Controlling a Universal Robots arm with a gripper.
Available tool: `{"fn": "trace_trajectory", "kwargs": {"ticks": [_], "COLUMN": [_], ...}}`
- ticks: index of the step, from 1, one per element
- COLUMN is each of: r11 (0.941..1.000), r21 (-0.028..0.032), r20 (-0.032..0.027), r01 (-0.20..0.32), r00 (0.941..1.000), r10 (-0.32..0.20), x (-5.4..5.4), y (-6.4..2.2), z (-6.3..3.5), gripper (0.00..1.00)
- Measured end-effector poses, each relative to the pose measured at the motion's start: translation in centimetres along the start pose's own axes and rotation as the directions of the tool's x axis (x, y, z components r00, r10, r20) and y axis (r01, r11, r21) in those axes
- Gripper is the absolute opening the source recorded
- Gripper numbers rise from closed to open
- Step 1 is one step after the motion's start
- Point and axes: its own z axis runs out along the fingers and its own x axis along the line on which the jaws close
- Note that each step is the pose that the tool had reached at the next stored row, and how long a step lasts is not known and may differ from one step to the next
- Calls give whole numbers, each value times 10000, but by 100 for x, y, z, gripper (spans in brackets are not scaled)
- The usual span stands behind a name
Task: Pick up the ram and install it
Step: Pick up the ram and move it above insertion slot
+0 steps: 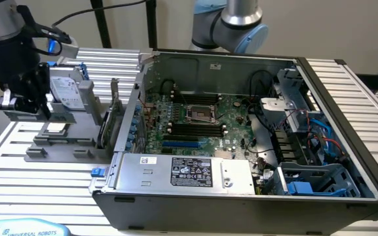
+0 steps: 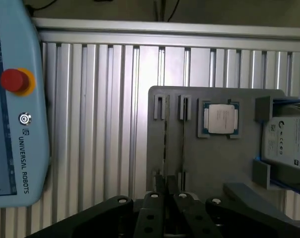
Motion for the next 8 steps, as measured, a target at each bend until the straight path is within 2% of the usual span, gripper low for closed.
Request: {"fn": "trace_trajectory", "kwargs": {"ticks": [8], "r11": [10000], "r21": [-2], "r20": [3], "r01": [0], "r00": [10000], "r10": [0], "x": [7], "y": [-329], "z": [-378], "gripper": [14]}}
